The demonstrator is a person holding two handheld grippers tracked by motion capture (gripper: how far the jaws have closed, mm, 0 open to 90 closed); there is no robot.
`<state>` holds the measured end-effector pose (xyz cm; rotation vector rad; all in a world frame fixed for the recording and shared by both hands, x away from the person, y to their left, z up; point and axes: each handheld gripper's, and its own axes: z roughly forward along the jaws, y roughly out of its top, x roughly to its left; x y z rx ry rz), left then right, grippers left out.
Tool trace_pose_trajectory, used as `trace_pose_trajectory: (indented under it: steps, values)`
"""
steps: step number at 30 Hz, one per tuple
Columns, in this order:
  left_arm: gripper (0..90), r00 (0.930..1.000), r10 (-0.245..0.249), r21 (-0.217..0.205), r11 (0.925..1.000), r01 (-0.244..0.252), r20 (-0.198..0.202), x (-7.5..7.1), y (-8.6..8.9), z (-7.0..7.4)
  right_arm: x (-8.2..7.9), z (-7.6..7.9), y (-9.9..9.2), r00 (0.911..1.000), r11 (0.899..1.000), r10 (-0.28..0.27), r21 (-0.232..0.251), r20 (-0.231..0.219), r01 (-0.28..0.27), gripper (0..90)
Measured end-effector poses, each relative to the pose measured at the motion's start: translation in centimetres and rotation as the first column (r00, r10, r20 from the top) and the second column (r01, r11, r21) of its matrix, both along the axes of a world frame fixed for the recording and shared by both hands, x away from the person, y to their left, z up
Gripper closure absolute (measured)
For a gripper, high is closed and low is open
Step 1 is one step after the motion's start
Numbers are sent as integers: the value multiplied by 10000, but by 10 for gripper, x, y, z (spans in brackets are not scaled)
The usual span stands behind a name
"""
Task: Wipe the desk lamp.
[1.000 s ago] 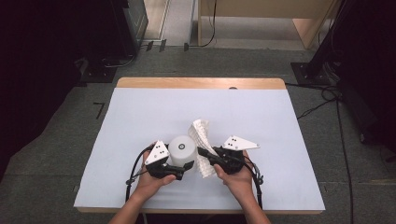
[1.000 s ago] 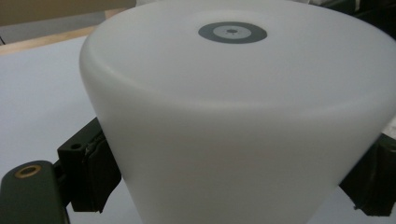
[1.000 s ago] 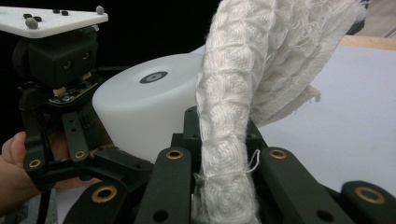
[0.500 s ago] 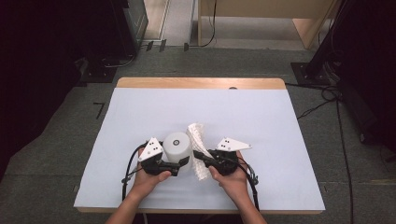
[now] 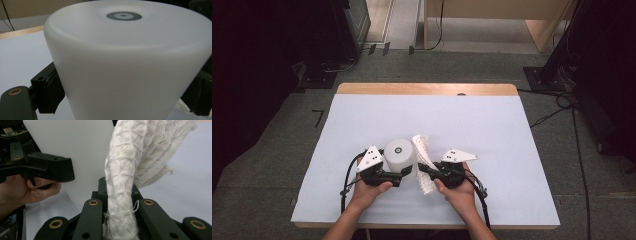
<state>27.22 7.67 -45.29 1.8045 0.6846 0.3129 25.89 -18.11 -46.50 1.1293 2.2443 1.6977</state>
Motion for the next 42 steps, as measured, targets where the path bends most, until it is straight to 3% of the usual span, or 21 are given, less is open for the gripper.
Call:
trace_pose_trajectory:
  steps: [2, 5, 7, 10, 14, 17, 20, 23, 29, 32, 34, 36, 39, 42]
  values:
    - [88, 10000, 31, 117, 9999, -31, -18, 0, -1, -3, 0, 2, 1, 10000, 10000, -16, -39, 72, 16, 797]
    - [88, 10000, -2, 732, 9973, 2, 9, -2, -10, -10, -2, 8, -2, 9997, 9999, -63, 128, 243, 60, 797]
    - [88, 9999, -140, 831, 9964, 141, -21, -3, -14, -12, -3, 13, -5, 9988, 9997, -157, 217, 457, 147, 797]
    - [88, 9998, -203, 760, 9969, 196, 84, -4, -15, -9, -4, 18, -10, 9976, 9991, -230, 370, 656, 206, 797]
    - [88, 9999, -136, 66, 9999, 136, 95, -2, -7, 2, -3, 10, -8, 9990, 9996, -165, 230, 421, 155, 797]
    - [88, 9999, 55, -65, 10000, -54, 116, 1, -3, 4, -3, 0, -5, 10000, 9995, 41, 299, 67, -43, 797]
    - [88, 9999, 119, -1, 9999, -119, 4, 1, -4, -1, -4, 1, -4, 10000, 9995, 58, 309, 61, -60, 798]
    - [88, 10000, -15, 362, 9993, 17, -35, 1, -11, -7, -5, 7, -5, 9996, 9994, 37, 343, 282, -47, 798]
    - [88, 9998, -206, 652, 9977, 209, -58, 1, -18, -11, -6, 18, -15, 9984, 9973, -131, 724, 543, 91, 798]
    - [88, 10000, -23, 406, 9992, 25, -55, 4, -14, -7, -3, 9, -13, 9993, 9988, -2, 489, 380, -17, 797]
    - [88, 9999, 149, 220, 9996, -149, -9, 5, -10, -4, -1, -1, -8, 10000, 9999, 36, 167, -80, -35, 798]
    - [88, 9995, 307, 179, 9994, -309, 96, 6, -8, -3, 0, -7, -5, 9998, 10000, 51, -53, -189, -53, 798]
    - [87, 9984, 483, 496, 9975, -498, 305, 9, -8, -7, 0, -5, -5, 10000, 10000, 49, 21, -75, -49, 798]
    - [87, 9966, 795, 720, 9941, -810, 234, 14, -9, -12, 0, -1, -11, 9999, 9996, -124, 250, 116, 121, 798]
